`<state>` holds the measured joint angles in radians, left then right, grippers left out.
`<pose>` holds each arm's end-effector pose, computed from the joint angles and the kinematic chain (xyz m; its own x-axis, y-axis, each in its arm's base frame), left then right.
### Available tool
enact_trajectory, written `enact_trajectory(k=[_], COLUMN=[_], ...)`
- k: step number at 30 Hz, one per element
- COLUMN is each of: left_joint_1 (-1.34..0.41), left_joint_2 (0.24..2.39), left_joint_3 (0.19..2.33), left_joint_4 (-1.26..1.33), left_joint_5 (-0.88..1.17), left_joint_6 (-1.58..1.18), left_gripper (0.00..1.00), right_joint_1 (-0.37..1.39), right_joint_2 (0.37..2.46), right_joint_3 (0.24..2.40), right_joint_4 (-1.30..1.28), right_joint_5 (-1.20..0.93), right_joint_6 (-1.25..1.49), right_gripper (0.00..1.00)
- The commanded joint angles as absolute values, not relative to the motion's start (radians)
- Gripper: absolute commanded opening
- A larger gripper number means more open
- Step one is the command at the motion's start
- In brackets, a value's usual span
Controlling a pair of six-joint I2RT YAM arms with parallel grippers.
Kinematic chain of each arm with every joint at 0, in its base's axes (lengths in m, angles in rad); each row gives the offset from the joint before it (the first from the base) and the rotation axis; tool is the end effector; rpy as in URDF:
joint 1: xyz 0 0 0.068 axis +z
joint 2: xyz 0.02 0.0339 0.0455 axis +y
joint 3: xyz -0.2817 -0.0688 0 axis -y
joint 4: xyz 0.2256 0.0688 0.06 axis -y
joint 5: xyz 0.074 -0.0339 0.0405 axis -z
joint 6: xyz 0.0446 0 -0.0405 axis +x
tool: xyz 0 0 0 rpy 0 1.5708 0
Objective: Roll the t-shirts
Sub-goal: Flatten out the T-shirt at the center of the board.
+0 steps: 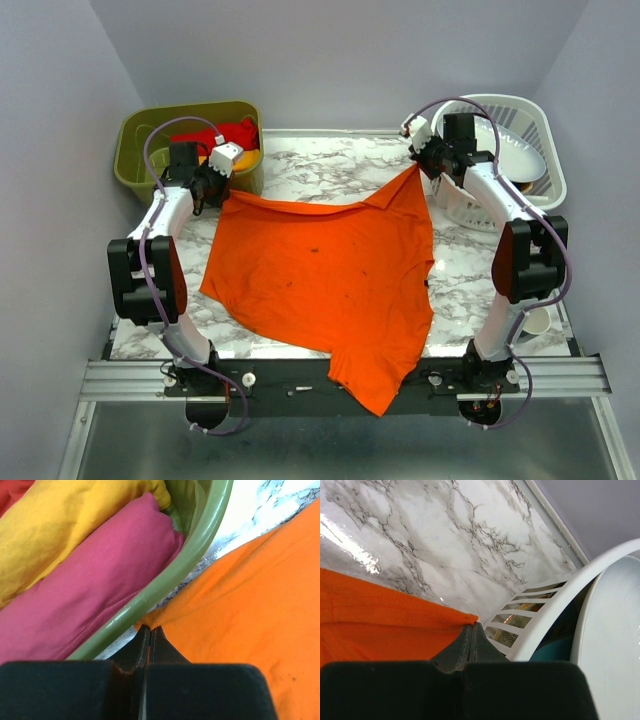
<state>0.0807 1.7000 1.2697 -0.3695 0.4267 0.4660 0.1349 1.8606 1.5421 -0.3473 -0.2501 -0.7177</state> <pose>0.3665 0.0111 0.2711 -0.5425 0.3665 -0.7559 0.5125 0.8574 0.0479 0.4204 0.0682 0.2974 -0.2486 -0.6768 -0.6930 -0.6460 0.6489 -0.4020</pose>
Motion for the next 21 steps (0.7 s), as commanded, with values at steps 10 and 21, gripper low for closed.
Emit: enact_trajectory(k=[10, 21], left_joint_1=[0.081, 0.089], left_joint_2=[1.514, 1.517], left_joint_3=[1.250, 1.287], left_joint_4=[-0.442, -0.476], left_joint_5=[0.316, 0.264], left_joint_6=[0.500, 0.532], left_gripper=[0.00, 0.00], right_joint_1=[0.182, 0.206], right_joint_2=[2.023, 2.106], right_joint_3=[1.652, 1.802], right_joint_4=[-0.268, -0.294], right_joint_5=[-0.233, -0.218], right_joint_6=[-0.684, -0.673], right_gripper=[0.00, 0.00])
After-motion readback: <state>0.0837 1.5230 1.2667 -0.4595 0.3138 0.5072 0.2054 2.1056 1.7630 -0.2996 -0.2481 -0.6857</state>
